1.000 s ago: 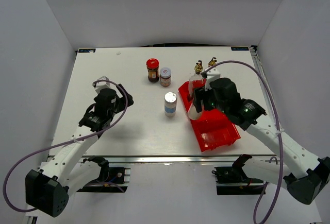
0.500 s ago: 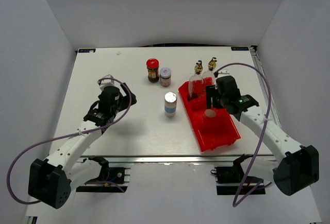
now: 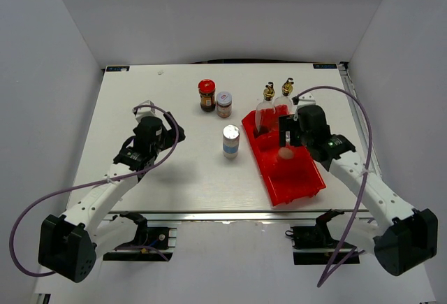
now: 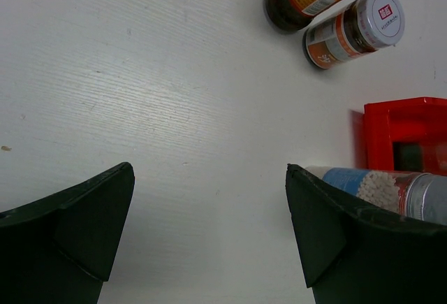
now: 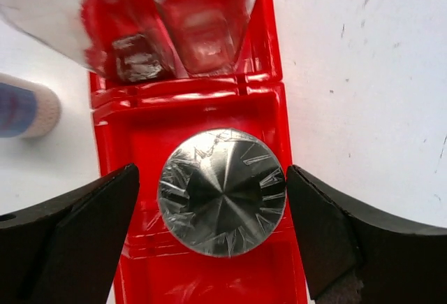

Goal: Organize the condiment bottles

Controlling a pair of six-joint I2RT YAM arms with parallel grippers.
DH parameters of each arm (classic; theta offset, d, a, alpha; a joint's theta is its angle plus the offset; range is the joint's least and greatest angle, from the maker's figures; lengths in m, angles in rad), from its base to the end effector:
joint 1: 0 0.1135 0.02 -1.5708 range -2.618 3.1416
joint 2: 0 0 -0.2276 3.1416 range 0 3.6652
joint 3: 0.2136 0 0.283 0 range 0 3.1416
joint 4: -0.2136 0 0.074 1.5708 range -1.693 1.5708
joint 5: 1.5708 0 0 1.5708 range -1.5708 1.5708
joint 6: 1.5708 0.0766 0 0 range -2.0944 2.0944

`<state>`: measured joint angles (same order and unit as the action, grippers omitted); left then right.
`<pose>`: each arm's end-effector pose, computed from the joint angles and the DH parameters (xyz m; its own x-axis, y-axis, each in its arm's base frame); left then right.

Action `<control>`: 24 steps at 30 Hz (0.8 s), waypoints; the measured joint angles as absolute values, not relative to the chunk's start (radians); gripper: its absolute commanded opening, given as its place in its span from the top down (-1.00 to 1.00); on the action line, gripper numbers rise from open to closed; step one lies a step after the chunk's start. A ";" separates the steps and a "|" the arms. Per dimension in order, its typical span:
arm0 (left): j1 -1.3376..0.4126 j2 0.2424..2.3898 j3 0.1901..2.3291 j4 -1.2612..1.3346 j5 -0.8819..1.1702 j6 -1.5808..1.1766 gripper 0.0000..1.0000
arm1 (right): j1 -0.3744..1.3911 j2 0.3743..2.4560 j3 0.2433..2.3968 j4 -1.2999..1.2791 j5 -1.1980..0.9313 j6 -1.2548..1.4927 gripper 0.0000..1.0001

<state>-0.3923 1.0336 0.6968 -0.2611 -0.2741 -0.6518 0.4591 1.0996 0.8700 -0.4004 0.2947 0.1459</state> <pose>0.2911 -0.0980 0.1911 -0.5114 -0.4204 -0.7495 -0.1873 0.9057 -0.3802 0.2955 0.1213 0.2250 -0.5536 -0.1185 -0.8243 -0.1346 0.9895 -0.0518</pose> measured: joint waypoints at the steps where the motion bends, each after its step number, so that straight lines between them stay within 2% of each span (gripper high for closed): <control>1: -0.392 1.034 0.698 -0.262 -0.274 -0.651 -0.96 | 0.459 1.083 0.872 -0.402 0.285 0.141 -0.79; 8: -0.392 1.034 0.712 -0.262 -0.292 -0.644 -0.96 | 0.473 0.955 0.975 -0.405 0.173 0.097 -0.79; 12: -0.392 1.033 0.720 -0.261 -0.303 -0.642 -0.97 | 0.599 0.957 1.032 -0.393 0.074 0.044 -0.79; 17: -0.392 1.033 0.722 -0.262 -0.307 -0.642 -0.96 | 0.812 1.128 1.106 -0.390 0.047 -0.014 -0.79; 24: -0.392 1.031 0.723 -0.262 -0.316 -0.642 -0.96 | 0.832 1.410 1.119 -0.384 0.105 0.025 -0.79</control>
